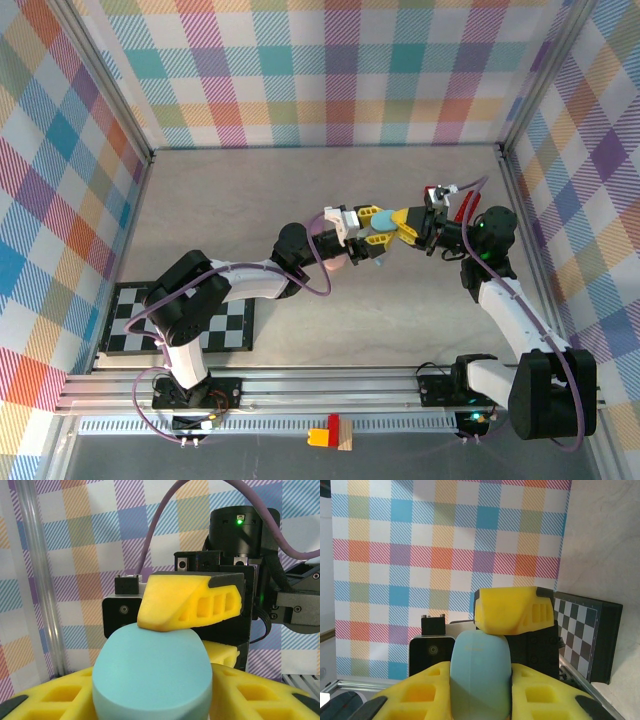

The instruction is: Insert the wireless bluetooth earbuds into the charging case

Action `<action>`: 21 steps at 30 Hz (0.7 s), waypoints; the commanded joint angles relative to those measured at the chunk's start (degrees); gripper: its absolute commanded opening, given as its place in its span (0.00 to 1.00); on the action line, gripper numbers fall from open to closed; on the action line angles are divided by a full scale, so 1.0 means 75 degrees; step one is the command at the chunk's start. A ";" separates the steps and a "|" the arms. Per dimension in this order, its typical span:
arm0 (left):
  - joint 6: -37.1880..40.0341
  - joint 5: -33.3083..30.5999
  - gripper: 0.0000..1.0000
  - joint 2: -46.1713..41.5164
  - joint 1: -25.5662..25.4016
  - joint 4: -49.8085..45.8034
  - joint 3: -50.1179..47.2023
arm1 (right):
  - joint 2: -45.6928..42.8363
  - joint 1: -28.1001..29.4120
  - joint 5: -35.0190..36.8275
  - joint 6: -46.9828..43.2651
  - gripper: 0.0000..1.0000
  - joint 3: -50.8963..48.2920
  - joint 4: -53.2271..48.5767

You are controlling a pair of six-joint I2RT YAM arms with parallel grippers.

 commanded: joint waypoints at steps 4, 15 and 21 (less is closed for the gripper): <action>-0.0022 0.0295 0.48 0.0073 -0.0083 0.0333 0.0203 | -0.0044 -0.0054 0.0085 0.0128 0.09 -0.0088 0.0438; 0.0048 0.0344 0.47 0.0118 -0.0078 0.0323 0.0205 | -0.0045 -0.0056 0.0094 0.0293 0.09 -0.0088 0.0503; 0.0101 0.0391 0.43 0.0130 -0.0093 0.0322 0.0198 | -0.0007 -0.0053 0.0112 0.0389 0.09 -0.0121 0.0441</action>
